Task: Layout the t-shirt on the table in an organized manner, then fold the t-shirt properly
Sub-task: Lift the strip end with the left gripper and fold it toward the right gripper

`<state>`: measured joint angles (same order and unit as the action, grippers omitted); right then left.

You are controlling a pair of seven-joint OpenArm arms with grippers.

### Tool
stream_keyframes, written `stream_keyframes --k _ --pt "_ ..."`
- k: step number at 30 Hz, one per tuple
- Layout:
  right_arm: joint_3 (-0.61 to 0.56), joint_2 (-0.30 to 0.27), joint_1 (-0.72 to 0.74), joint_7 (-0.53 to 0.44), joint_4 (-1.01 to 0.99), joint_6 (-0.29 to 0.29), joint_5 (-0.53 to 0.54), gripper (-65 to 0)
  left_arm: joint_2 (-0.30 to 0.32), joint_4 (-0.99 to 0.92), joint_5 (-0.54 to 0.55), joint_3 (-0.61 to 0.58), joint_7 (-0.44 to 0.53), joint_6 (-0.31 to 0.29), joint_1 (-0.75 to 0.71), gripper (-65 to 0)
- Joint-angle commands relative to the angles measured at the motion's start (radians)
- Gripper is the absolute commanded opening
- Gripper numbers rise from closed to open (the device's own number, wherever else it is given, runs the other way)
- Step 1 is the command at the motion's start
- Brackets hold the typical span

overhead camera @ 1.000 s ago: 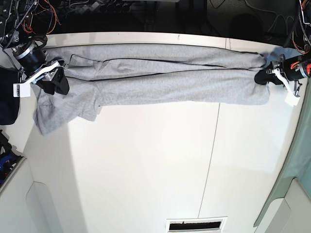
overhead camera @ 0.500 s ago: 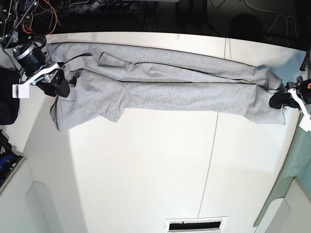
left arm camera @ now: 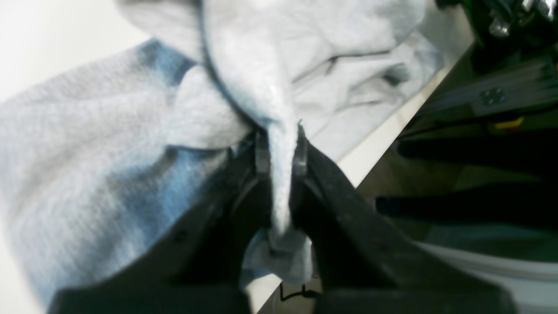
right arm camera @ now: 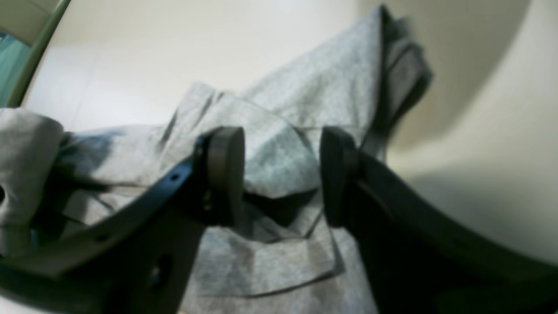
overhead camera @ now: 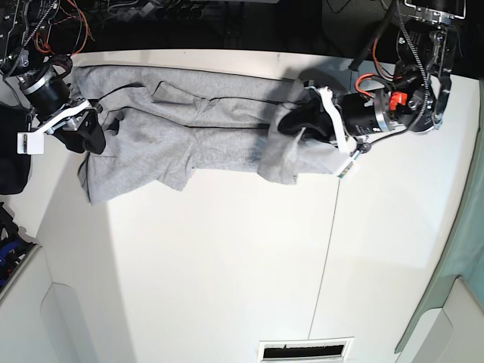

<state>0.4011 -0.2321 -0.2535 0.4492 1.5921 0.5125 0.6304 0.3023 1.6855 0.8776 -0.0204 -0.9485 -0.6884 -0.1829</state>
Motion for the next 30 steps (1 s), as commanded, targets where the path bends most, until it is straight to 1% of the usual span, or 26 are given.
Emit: stream_keyframes --k 1,3,4,5,6,9,10,12,15,18,20,22,25,28,30 --pt "0.015 -0.011 0.013 -0.026 0.016 0.000 0.013 -36.7 -0.006 0.016 0.001 -0.014 0.026 -0.010 0.014 -54.8" --pt "0.036 -0.012 0.021 -0.026 0.016 -0.014 0.013 -36.7 -0.026 0.015 -0.046 -0.044 0.026 -0.010 0.013 -39.5" --pt "0.051 -0.012 0.025 -0.026 0.016 -0.019 0.013 -36.7 -0.032 0.015 -0.056 -0.055 0.026 -0.010 0.011 -34.7" --pt "0.068 -0.012 0.028 -0.026 0.016 -0.019 0.013 -36.5 -0.040 0.015 -0.057 -0.061 0.025 -0.010 0.011 -32.7" --pt "0.084 -0.013 0.031 -0.026 0.016 -0.019 0.013 -34.1 -0.043 0.015 -0.054 -0.066 0.026 -0.010 0.010 -32.7" --pt "0.108 -0.018 0.031 -0.022 0.014 -0.023 -0.010 -20.2 -0.052 0.015 -0.018 -0.067 0.031 -0.010 0.011 -32.8" --pt "0.108 -0.018 0.031 -0.020 0.009 -0.029 -0.027 -19.5 -0.053 0.015 -0.002 -0.067 0.032 -0.010 0.011 -32.8" --pt "0.101 -0.018 0.032 -0.015 -0.016 -0.032 -0.028 -19.6 -0.053 0.015 0.046 -0.067 0.032 -0.010 0.011 -32.8" --pt "0.080 -0.018 0.063 -0.015 -0.115 -0.029 -0.032 -19.6 -0.052 0.024 0.074 -0.058 0.027 -0.010 0.011 -32.8" --pt "0.052 -0.018 0.132 -0.016 -0.273 0.015 -0.033 -19.6 -0.052 0.042 0.074 -0.018 0.024 -0.010 0.011 -32.8" --pt "0.030 -0.017 0.176 -0.015 -0.371 0.029 -0.031 -19.7 -0.050 0.047 0.076 0.024 0.024 -0.010 0.010 -32.8" --pt "0.002 -0.017 0.200 -0.012 -0.433 0.069 -0.018 -19.7 -0.043 0.047 0.092 0.065 0.020 -0.010 0.008 -32.8" --pt "-0.065 -0.016 0.200 0.006 -0.435 0.071 0.019 -19.9 -0.035 0.047 0.129 0.115 0.016 -0.010 0.000 -32.8" --pt "-0.117 -0.016 0.197 0.029 -0.408 0.070 0.024 -19.9 -0.035 0.047 0.129 0.153 0.002 -0.010 -0.001 -32.8" --pt "-0.129 -0.016 0.184 0.031 -0.372 0.069 0.024 -19.9 -0.033 0.047 0.129 0.174 -0.006 -0.010 -0.006 -32.8"
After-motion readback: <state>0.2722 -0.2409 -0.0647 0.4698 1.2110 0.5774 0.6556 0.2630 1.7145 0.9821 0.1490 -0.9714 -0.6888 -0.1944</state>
